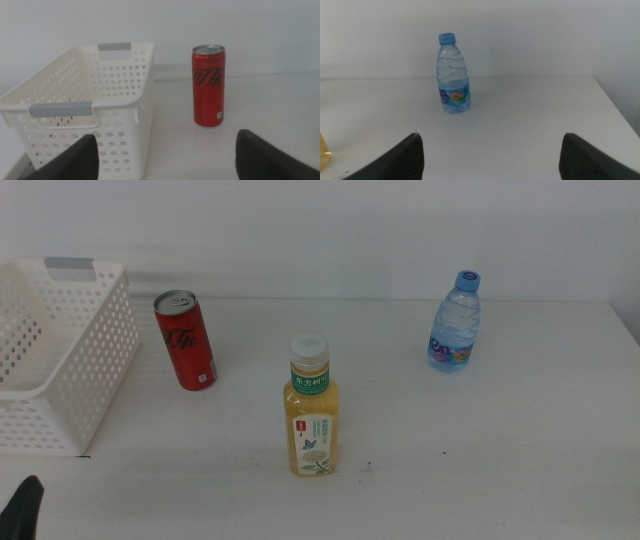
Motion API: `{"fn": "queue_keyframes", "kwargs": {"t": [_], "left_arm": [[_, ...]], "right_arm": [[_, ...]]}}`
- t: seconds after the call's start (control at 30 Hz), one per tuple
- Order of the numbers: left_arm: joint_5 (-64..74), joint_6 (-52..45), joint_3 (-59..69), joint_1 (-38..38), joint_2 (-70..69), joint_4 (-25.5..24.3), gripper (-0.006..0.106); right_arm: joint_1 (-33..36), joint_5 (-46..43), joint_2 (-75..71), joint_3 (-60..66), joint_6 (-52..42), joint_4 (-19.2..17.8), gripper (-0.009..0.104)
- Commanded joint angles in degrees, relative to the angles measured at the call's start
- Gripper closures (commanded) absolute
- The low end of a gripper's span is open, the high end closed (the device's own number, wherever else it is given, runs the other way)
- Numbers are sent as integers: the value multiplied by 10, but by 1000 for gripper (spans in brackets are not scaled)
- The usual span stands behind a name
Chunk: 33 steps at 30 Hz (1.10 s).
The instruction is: Use arms to grab the bottles and put them into the dustbin to the left of the table.
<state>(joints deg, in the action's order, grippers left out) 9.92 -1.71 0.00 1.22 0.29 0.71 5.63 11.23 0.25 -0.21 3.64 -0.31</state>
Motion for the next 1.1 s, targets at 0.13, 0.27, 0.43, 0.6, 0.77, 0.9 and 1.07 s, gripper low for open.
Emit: {"fn": "queue_keyframes", "kwargs": {"t": [0.13,0.27,0.43,0.6,0.77,0.9,1.07], "left_arm": [[-16,2,0,-1,-3,1,7],[-55,2,0,3,9,2,7],[-145,2,0,29,95,2,7],[-245,2,0,56,222,2,7],[-364,17,0,69,371,1,7],[-477,32,0,69,489,-26,7],[-609,32,0,69,616,-44,7]], "right_arm": [[1,-7,-2,2,-2,-6,6],[1,-7,-2,2,-2,-6,6],[1,-7,-2,2,-2,-6,6],[1,-7,-2,2,-2,-6,6],[1,-7,-2,2,-2,-6,6],[1,-7,-2,2,-2,-6,6],[1,-7,-2,2,-2,-6,6]]}}
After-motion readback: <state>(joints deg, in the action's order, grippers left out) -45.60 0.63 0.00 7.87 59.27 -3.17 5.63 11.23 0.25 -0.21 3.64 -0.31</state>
